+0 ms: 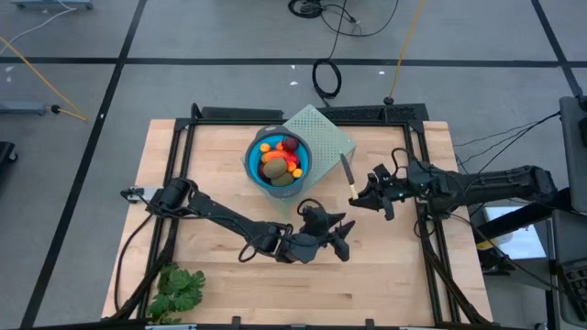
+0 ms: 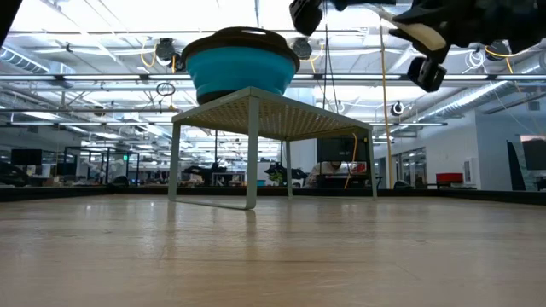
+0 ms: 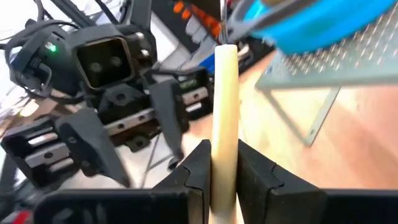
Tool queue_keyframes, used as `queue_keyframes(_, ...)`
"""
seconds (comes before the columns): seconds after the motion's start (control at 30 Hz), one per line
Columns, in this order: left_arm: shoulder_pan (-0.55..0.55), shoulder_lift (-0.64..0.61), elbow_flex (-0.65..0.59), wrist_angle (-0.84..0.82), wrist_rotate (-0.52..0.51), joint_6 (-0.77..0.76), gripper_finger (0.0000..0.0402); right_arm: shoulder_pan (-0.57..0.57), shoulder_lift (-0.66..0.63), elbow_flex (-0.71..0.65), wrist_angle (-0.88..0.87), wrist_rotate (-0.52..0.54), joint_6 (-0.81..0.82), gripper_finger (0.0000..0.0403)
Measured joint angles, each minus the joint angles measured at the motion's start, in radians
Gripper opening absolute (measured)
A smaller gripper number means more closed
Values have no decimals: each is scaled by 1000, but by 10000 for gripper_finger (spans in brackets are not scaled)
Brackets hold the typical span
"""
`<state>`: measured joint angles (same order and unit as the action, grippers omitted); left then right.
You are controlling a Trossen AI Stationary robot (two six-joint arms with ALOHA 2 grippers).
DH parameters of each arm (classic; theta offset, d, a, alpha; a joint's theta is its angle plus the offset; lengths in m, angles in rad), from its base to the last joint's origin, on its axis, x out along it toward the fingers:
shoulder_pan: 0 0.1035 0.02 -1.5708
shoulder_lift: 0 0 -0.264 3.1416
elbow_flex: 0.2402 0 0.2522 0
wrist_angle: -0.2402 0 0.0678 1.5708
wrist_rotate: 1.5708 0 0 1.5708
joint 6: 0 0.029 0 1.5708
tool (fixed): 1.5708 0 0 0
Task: Pick & Place Fruit
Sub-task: Put the knife on the shelf
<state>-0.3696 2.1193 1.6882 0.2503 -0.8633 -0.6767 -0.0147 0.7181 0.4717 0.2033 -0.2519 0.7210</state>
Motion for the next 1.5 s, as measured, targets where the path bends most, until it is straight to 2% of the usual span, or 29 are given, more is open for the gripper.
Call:
queue_keyframes(0.17, -23, 0, 0, 59, 26, 39, 161, -114, 0, 0, -19, -155, 28, 39)
queue_keyframes(0.47, -68, 0, 0, 63, 27, -20, 161, -355, 17, 6, -40, -447, 31, 39)
queue_keyframes(0.63, -90, 0, 0, 63, 28, -62, 161, -452, 76, 77, -91, -576, -32, 39)
queue_keyframes(0.83, -107, 0, 0, 70, 28, -67, 161, -511, 201, 204, -106, -736, -94, 39)
queue_keyframes(1.1, -136, -1, 0, 69, 28, -86, 161, -583, 387, 366, -124, -826, -134, 39)
queue_keyframes(1.33, -164, -1, 0, 69, 25, -87, 161, -655, 478, 470, -321, -819, -283, 39)
queue_keyframes(1.5, -176, -5, 0, 66, 24, -91, 161, -682, 542, 536, -435, -761, -369, 39)
